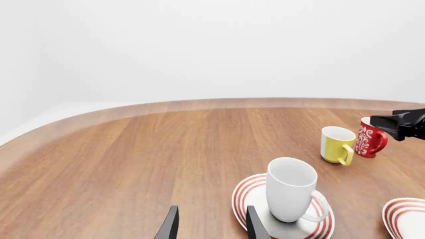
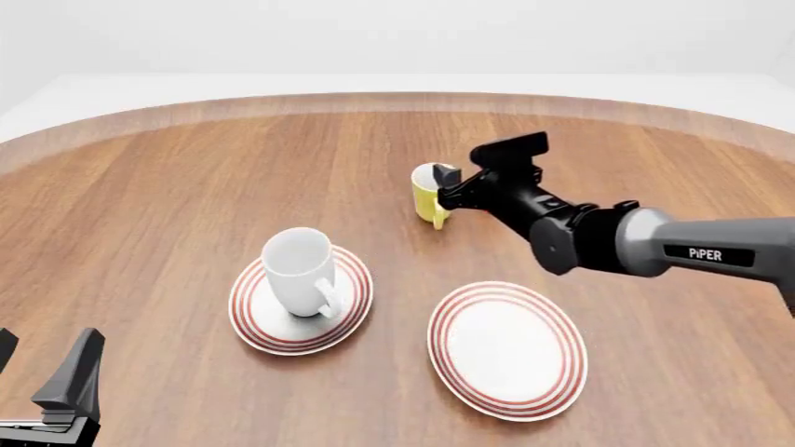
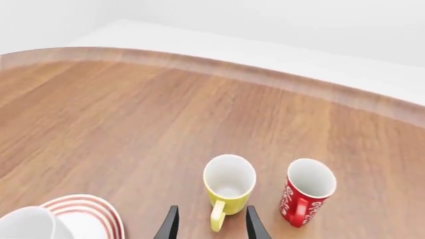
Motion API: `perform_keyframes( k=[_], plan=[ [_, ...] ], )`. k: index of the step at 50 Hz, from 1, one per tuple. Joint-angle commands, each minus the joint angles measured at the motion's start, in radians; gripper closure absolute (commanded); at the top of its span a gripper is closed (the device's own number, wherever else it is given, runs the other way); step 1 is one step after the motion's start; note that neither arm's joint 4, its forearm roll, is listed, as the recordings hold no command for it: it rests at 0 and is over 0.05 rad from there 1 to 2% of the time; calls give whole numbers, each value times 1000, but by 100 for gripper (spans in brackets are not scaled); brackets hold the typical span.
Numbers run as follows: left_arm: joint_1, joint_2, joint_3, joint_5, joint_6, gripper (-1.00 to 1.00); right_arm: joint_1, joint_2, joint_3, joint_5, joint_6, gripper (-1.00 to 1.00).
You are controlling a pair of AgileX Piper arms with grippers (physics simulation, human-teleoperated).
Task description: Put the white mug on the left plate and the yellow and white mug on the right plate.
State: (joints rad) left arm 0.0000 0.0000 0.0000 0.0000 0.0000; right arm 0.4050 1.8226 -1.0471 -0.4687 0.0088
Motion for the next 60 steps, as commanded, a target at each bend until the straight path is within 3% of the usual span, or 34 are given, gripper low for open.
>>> perform_keyframes(
  k=[1, 60],
  plan=[
    [0, 0, 0, 0, 0, -100, 4, 39, -26, 2, -7, -100],
    [0, 7, -4, -2, 0, -100, 3, 112, -94, 24, 9, -100]
  ],
)
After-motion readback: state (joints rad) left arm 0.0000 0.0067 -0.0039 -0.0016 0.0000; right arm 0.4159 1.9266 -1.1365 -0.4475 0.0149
